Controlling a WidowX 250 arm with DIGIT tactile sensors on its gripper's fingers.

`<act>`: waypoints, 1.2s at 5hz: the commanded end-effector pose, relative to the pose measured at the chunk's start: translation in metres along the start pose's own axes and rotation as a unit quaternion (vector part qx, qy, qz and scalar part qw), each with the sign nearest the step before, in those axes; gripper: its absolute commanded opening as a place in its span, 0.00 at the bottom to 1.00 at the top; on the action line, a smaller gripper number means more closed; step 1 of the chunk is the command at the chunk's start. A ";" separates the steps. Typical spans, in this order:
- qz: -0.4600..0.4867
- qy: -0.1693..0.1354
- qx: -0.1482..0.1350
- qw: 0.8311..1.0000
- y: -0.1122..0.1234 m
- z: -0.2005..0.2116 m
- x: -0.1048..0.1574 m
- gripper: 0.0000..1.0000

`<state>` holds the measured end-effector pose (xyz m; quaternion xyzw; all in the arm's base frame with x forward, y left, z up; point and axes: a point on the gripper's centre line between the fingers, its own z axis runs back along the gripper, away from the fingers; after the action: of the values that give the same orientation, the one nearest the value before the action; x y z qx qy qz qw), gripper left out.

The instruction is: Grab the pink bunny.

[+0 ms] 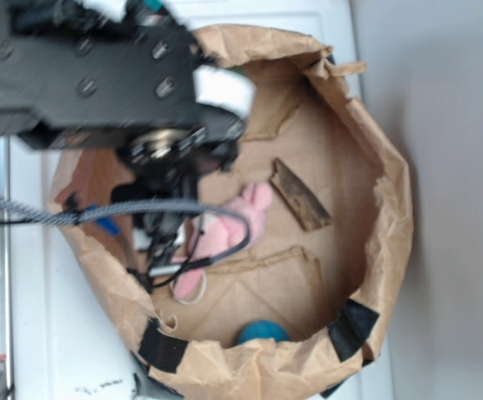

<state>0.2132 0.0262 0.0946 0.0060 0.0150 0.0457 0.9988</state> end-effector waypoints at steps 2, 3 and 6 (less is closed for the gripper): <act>-0.021 -0.061 -0.077 0.995 -0.021 -0.003 0.016 1.00; -0.008 -0.050 -0.080 0.996 -0.022 0.016 0.012 1.00; 0.069 -0.066 -0.101 0.990 -0.041 0.029 0.041 1.00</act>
<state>0.2516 -0.0117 0.1045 -0.0875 -0.0269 0.1194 0.9886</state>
